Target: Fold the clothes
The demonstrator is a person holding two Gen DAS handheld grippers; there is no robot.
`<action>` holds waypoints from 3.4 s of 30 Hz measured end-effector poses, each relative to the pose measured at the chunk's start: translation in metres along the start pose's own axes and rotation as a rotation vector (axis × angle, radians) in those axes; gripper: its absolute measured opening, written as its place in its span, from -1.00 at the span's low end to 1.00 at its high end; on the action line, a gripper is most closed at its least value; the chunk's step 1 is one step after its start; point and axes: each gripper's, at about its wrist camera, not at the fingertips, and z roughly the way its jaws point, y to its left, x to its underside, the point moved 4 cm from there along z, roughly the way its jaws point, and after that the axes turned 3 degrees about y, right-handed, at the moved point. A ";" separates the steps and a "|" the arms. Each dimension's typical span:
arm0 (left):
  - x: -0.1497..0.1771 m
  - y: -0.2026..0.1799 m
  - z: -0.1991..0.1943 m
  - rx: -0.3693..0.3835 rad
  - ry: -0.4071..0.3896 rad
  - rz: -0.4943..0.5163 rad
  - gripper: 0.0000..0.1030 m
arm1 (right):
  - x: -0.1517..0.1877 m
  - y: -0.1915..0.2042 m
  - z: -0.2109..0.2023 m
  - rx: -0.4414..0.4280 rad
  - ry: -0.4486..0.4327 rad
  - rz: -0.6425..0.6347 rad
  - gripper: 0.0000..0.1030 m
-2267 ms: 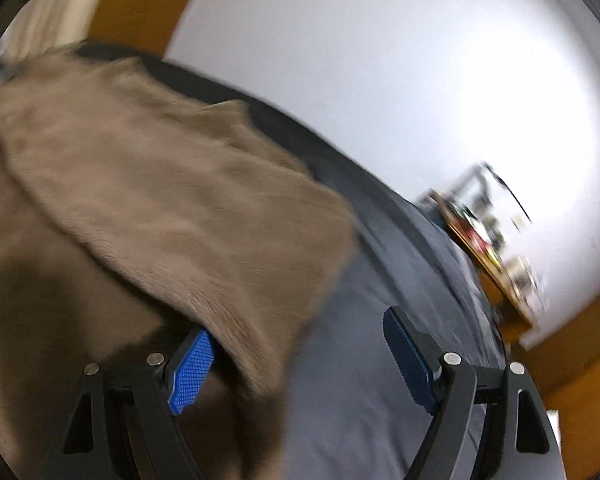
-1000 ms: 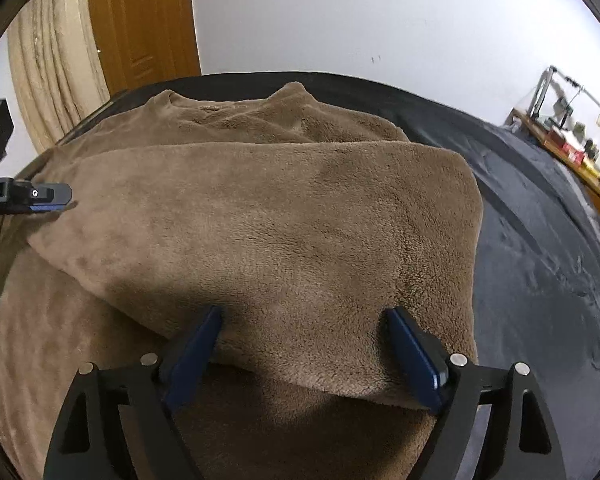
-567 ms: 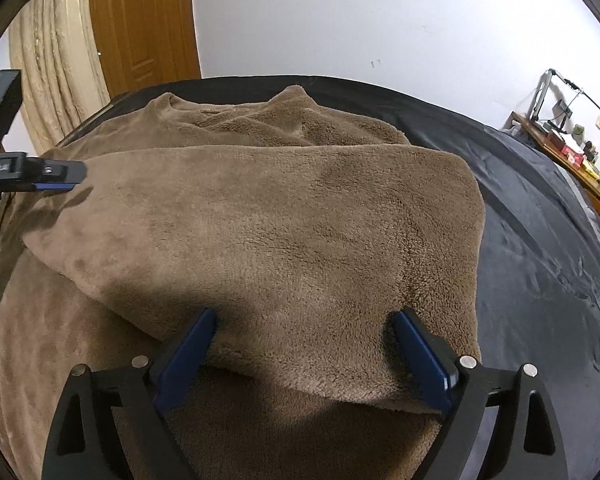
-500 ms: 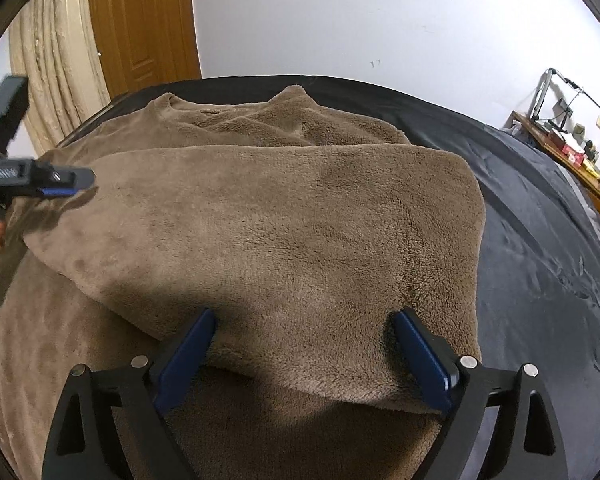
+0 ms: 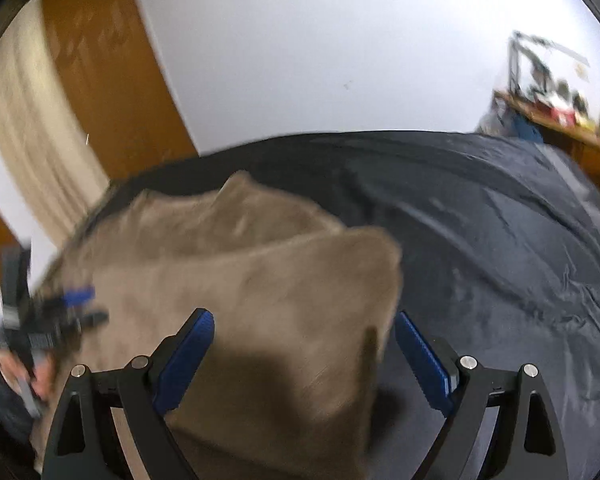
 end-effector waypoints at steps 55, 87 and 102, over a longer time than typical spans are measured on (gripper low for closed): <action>0.003 0.015 -0.002 -0.108 0.000 -0.031 0.93 | -0.008 0.033 0.062 0.118 0.128 -0.198 0.23; -0.006 0.096 -0.025 0.088 -0.053 -0.378 0.93 | 0.064 0.101 0.048 0.160 0.110 -0.295 0.55; -0.007 0.095 -0.016 -0.014 -0.052 -0.339 0.56 | 0.068 0.100 0.047 0.176 0.102 -0.294 0.62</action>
